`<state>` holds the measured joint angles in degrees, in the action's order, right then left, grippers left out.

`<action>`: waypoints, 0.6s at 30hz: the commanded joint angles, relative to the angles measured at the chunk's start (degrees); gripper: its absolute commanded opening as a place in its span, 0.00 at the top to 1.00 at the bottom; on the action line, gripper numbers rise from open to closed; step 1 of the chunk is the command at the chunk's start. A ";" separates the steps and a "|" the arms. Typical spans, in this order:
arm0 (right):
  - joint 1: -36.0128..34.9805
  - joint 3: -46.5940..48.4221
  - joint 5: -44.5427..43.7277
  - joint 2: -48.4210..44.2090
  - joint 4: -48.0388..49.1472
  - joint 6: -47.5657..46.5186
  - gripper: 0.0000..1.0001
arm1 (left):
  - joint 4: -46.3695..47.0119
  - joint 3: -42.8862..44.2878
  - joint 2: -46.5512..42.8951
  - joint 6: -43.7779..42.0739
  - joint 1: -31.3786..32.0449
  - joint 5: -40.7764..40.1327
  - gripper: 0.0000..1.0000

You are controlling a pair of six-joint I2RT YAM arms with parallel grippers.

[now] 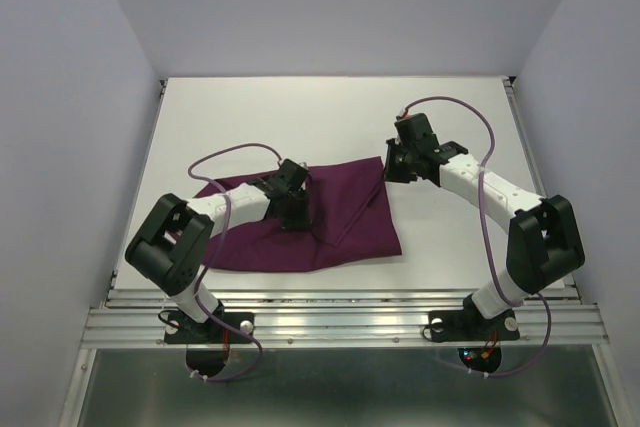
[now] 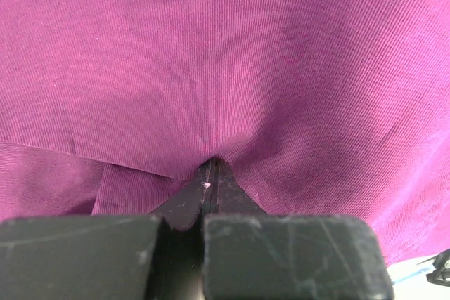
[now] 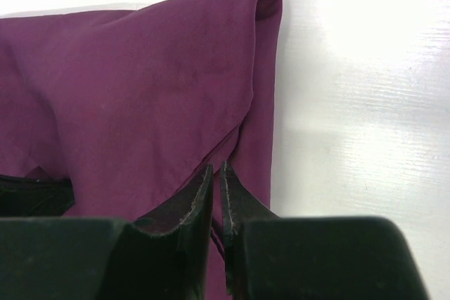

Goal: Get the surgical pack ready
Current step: Pack the surgical kit at the center of the board.

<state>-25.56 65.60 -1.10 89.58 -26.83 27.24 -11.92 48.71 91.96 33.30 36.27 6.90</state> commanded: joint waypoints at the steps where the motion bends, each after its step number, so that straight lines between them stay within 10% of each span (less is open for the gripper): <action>1: 0.16 -0.56 -0.83 -2.22 0.11 0.26 0.85 | -1.43 0.25 0.51 -0.34 0.29 -4.87 1.00; 18: 0.16 -0.21 -1.18 -1.95 0.20 0.26 0.85 | -6.10 0.08 -3.20 0.71 -1.55 -11.99 1.00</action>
<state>-25.56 65.41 -1.30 89.58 -26.98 27.24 -18.24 49.65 88.14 33.26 35.07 -2.46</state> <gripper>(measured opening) 0.146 0.025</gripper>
